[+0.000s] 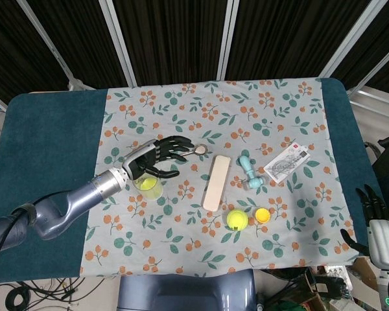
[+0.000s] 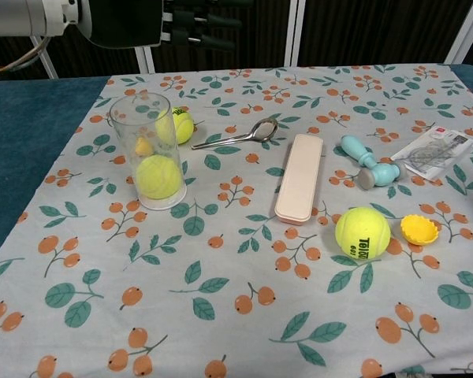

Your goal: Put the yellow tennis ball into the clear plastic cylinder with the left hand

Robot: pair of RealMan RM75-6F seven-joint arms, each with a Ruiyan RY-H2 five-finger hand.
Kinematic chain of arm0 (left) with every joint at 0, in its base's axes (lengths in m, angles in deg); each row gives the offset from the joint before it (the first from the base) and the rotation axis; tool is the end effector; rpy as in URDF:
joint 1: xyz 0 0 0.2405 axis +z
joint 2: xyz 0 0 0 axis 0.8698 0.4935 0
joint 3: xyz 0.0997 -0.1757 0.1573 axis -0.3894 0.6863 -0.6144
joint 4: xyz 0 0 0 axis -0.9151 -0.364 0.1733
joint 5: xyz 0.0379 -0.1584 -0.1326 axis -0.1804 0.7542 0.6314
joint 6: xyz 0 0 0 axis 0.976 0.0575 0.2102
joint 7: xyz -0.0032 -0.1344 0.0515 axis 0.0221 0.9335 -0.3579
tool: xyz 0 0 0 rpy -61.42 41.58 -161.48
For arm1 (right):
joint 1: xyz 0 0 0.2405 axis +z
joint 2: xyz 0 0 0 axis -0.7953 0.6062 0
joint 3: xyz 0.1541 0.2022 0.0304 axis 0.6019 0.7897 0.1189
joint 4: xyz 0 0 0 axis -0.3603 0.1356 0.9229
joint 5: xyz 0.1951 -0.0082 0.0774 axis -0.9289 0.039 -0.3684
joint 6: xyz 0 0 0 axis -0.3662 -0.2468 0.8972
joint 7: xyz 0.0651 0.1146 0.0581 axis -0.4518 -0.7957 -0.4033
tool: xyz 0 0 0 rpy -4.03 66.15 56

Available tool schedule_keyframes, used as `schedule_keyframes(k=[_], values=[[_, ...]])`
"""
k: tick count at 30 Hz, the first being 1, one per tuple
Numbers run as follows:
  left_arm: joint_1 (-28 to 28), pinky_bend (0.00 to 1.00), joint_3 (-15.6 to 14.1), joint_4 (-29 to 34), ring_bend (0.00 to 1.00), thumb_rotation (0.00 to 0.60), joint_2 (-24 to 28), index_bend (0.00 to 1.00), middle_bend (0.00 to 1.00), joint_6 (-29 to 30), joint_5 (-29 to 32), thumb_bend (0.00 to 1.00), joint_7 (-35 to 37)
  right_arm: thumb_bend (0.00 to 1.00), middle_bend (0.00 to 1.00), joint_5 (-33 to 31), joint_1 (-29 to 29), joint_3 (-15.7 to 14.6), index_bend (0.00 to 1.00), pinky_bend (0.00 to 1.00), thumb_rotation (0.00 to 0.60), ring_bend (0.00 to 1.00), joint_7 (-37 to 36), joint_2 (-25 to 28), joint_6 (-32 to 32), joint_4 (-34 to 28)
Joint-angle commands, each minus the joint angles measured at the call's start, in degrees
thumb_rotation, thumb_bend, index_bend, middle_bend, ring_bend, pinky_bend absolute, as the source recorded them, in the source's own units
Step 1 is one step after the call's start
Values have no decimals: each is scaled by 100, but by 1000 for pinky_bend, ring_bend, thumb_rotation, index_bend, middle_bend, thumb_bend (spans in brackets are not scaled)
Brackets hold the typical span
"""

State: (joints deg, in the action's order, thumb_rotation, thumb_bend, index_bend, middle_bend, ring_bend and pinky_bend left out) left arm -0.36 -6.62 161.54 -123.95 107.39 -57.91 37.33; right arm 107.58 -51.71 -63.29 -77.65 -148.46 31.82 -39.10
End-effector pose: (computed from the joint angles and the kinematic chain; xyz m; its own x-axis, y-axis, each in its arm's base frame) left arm -0.0661 0.3945 0.0535 -0.5635 0.7482 0.3503 0.6321 0.1173 0.7660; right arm -0.3089 -0.1670 0.1655 0.3922 0.0795 0.9164 -0.9196 0.0600 0.3883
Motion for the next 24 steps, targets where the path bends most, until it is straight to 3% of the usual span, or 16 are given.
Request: schedule_keyframes(k=[1,5,10,13,18,24], values=[[172,191,110,-235,107,600,245,212,177,-92,645,211,-1645,163,0,20,5,-10,0,252,600,108,15,-7,-5,2],[297,191,123,-397,107,600,238,212,177,-47,1168,211,-3230,163,0,26,3,-13,0,252,600,109,45,-16,3,-8],[445,175,21,-725,105,600,-19,208,171,68,1558,194,-4605,164,0,174,29,-49,0,252,600,111,18,4,17,-8],[520,132,-11,-1023,53,600,-266,190,137,94,1777,154,-5252,164,0,200,28,-73,0,252,600,111,72,-20,15,9],[555,114,-2,-1567,30,600,-686,167,113,-9,1953,150,-5861,167,0,67,29,-37,0,252,600,111,120,-38,-30,-23],[474,86,23,-2190,5,600,-1160,143,90,-392,1927,104,-5988,171,0,15,44,-18,0,252,600,112,118,-49,-66,-3]])
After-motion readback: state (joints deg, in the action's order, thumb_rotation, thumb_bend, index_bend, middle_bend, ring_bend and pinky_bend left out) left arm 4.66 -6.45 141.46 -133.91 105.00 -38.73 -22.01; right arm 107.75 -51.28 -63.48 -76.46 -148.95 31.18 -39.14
